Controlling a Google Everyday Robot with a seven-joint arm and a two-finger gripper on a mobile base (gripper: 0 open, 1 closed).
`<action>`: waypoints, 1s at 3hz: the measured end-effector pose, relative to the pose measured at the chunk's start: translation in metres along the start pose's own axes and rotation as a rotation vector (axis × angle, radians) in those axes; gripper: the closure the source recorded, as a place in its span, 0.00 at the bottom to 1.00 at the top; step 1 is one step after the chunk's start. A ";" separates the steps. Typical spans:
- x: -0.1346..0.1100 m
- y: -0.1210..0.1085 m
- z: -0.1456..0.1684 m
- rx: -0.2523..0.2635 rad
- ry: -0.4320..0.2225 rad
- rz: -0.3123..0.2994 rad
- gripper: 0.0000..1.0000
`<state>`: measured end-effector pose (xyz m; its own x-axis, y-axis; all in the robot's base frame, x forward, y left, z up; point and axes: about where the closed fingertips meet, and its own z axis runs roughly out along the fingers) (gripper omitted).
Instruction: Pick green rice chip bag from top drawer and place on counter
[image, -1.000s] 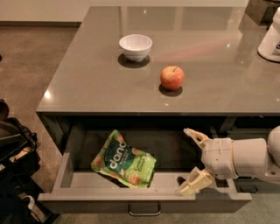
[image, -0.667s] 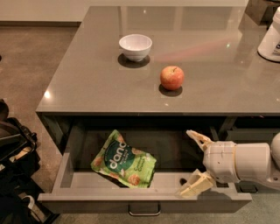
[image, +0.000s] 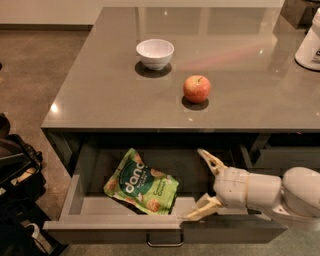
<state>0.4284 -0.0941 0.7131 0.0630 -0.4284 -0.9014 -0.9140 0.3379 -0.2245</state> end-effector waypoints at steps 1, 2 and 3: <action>-0.012 -0.027 0.028 -0.037 -0.080 -0.077 0.00; -0.049 -0.056 0.082 -0.158 -0.120 -0.187 0.00; -0.049 -0.056 0.082 -0.158 -0.120 -0.187 0.00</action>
Offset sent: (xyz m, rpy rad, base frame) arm 0.1297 0.1109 0.0464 0.0058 -0.1559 0.3867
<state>0.5099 -0.0229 0.7398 0.2748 -0.3651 -0.8895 -0.9326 0.1237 -0.3389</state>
